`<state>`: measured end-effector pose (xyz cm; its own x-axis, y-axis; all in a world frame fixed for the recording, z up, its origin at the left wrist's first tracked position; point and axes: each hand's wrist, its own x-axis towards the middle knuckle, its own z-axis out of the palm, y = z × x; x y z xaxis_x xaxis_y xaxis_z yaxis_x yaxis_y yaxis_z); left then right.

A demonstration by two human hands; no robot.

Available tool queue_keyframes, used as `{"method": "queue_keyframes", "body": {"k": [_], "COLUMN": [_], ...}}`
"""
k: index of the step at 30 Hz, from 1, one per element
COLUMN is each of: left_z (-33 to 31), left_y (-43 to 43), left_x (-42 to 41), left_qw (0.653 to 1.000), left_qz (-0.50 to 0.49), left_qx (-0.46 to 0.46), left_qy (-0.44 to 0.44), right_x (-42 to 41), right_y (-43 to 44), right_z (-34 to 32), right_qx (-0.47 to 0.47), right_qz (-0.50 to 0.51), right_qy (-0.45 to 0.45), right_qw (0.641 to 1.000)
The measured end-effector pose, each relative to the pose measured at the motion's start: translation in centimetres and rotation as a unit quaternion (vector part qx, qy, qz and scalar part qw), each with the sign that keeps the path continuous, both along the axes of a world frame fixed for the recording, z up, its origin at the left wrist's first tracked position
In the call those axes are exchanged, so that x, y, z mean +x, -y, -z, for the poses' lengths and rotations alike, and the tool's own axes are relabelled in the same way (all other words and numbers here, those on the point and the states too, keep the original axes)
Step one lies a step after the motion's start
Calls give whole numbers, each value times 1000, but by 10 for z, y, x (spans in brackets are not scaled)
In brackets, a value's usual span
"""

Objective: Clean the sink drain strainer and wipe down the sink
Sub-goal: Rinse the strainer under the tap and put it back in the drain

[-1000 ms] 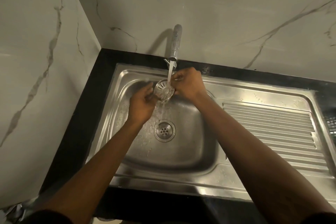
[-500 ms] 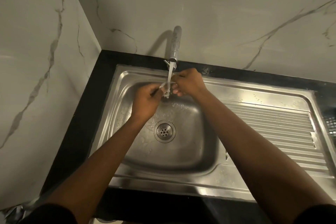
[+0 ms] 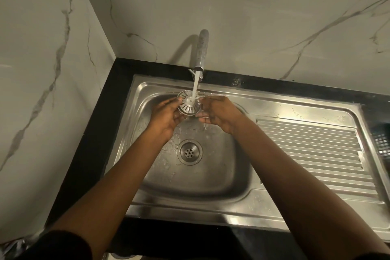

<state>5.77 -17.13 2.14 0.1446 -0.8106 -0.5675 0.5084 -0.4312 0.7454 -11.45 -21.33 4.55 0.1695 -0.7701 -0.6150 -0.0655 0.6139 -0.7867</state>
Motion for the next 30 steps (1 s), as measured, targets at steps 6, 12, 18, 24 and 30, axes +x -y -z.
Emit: {"method": "queue_keyframes", "body": {"k": [6,12,18,24,30], "left_z": [-1,-2,-2,-9,-12], "left_y": [0,2,-1,-12,-16], "left_x": [-11,-17,-5,9,9], "left_qw": [1000,999,999,996,977], "left_qz": [19,43,18,-20,15], "left_qx": [10,13,5,-44,-126], "left_qy": [-16,-9,37,70,173], "right_x": [-10,-22,-18,7,11], "right_y": [-4,-1,-6,-8,4], "right_z": [-5,-12,-6,-4,-4], "right_qx": [-21,-45,-34,-33,7], "right_qz": [52,61,68,55,8], "right_qy": [48,58,63,66,30], "right_qw": [997,995,995,996,999]}}
